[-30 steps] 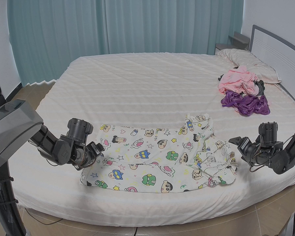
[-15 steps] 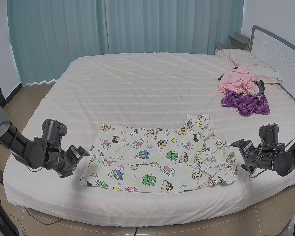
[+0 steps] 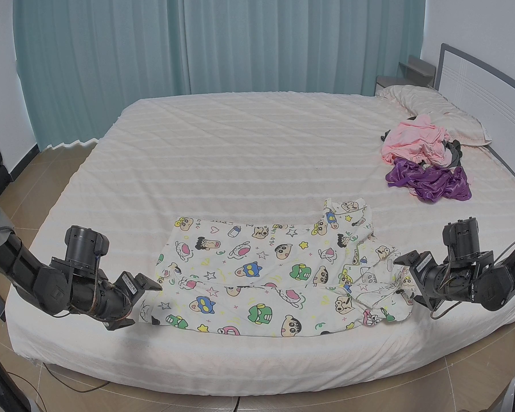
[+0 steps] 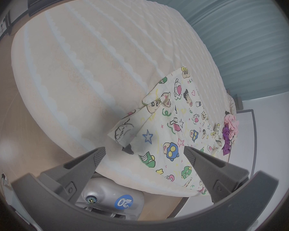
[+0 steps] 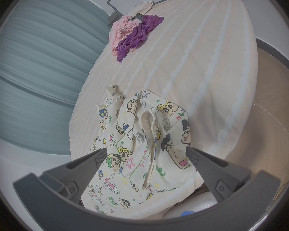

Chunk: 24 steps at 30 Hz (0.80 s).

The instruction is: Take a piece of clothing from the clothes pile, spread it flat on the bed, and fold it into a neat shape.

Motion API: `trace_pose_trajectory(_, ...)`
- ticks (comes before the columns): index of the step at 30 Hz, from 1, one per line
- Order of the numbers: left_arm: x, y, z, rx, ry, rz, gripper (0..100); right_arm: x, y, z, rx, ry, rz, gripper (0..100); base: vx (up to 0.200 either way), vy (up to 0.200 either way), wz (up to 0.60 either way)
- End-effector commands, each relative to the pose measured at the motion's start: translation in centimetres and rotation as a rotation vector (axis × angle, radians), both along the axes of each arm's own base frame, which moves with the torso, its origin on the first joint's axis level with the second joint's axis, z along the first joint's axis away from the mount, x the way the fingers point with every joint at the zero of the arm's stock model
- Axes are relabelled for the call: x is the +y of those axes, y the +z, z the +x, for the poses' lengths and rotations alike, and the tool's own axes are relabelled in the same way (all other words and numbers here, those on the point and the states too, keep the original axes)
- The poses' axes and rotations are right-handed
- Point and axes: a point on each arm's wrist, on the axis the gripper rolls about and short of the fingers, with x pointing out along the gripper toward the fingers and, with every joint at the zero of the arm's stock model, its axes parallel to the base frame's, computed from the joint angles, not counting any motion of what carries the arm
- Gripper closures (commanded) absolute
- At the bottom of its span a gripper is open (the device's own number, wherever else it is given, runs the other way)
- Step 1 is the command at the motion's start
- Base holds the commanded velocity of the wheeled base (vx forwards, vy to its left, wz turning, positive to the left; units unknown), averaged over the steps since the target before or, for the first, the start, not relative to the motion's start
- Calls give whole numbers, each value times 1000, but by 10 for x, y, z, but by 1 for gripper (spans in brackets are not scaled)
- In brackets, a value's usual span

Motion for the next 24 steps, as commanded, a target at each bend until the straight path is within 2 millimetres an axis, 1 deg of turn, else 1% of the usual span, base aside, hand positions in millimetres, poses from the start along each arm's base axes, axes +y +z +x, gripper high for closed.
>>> trace_pose_trajectory(1,-3,-9,-1,28,-5,-3,0,6,5,-6,10,21,-10,0,0,0,0)
trace_pose_trajectory(3,-3,-9,-2,26,-4,-4,0,6,3,-8,40,22,-15,0,0,0,0)
trace_pose_trajectory(6,-3,-8,-2,23,-5,-4,0,7,5,-7,37,24,-15,0,0,0,0)
trace_pose_trajectory(7,-5,-9,-3,26,-10,-4,0,7,11,-5,14,23,-9,0,0,0,0)
trace_pose_trajectory(9,-5,-9,-4,28,-11,-4,0,8,16,-4,-2,27,-6,0,0,0,0)
trace_pose_trajectory(12,-5,-9,-4,26,-13,-4,0,11,16,-2,-8,37,-5,0,0,0,0)
trace_pose_trajectory(19,-5,-9,-4,28,-14,-3,0,14,-1,12,38,36,-17,0,0,0,0)
trace_pose_trajectory(20,-5,-9,-4,28,-14,-3,0,14,-1,12,38,36,-17,0,0,0,0)
trace_pose_trajectory(24,-5,-10,-4,29,-14,-2,0,16,-9,25,48,30,-20,0,0,0,0)
